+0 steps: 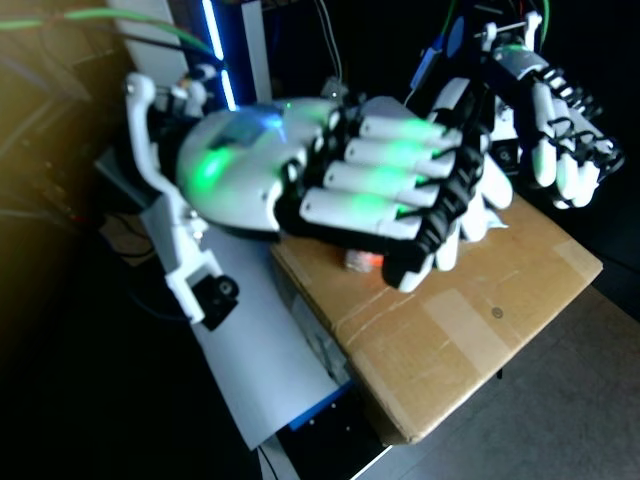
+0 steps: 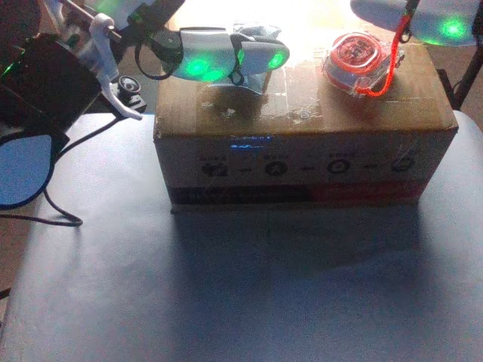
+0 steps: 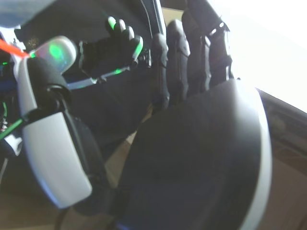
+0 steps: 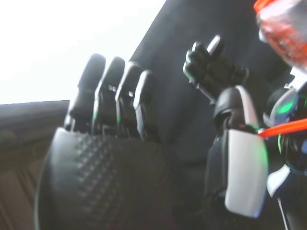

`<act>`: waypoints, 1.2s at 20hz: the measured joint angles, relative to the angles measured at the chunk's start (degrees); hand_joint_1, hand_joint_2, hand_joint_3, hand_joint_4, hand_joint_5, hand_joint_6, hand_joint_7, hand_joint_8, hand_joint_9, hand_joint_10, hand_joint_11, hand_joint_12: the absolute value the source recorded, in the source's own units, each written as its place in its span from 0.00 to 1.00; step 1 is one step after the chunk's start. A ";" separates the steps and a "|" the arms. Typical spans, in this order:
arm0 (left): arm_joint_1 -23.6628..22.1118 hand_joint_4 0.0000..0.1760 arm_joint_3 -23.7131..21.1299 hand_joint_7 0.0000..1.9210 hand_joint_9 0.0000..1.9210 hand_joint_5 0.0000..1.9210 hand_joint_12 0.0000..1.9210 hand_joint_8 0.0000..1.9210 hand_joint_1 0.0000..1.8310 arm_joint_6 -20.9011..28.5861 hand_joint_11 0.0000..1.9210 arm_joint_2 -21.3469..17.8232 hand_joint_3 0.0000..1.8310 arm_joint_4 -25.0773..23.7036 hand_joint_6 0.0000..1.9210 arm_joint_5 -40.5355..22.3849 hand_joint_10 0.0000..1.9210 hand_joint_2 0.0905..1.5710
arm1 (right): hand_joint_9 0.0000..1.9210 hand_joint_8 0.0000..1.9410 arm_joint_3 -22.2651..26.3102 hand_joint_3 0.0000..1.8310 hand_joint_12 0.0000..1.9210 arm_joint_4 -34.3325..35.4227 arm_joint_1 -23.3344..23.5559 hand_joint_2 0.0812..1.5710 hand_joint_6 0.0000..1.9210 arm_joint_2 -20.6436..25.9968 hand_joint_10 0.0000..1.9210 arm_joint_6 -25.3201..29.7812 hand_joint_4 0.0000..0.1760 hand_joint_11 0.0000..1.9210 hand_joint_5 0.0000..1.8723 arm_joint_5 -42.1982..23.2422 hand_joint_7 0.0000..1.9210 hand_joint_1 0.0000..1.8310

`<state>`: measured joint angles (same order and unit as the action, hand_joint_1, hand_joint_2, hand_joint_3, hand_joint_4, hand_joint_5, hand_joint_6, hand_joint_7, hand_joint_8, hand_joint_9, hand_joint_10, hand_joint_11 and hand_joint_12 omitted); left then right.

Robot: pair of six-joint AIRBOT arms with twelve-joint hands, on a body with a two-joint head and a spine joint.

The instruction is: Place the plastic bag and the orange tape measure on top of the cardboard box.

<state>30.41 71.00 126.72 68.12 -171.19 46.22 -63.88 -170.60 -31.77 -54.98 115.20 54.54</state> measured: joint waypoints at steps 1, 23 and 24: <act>0.09 0.00 0.00 0.10 0.05 0.14 0.52 0.00 0.49 0.24 0.00 0.00 0.00 -0.07 0.00 0.04 0.11 0.55 | 0.06 0.34 0.44 0.00 0.92 0.00 -0.04 0.64 0.20 0.59 0.64 -0.02 0.00 0.06 0.12 0.22 0.11 0.24; 14.80 0.11 -12.28 0.09 0.00 0.05 0.91 0.31 0.47 0.63 0.00 -18.86 0.01 6.56 0.44 29.24 0.56 0.63 | 0.00 0.63 14.32 0.01 0.95 2.25 -13.27 0.73 0.15 12.68 0.76 -0.04 0.00 0.00 0.04 29.77 0.00 0.35; 18.27 0.30 -13.75 0.07 0.00 0.03 0.84 0.33 0.41 0.61 0.00 -20.98 0.01 9.11 0.43 32.94 0.51 0.64 | 0.00 0.60 14.93 0.00 0.88 3.08 -14.78 0.70 0.16 12.55 0.69 -0.02 0.00 0.00 0.02 31.80 0.00 0.36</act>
<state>48.69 57.25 127.33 47.13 -162.08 79.15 -48.95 -167.52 -46.54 -42.44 115.18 86.35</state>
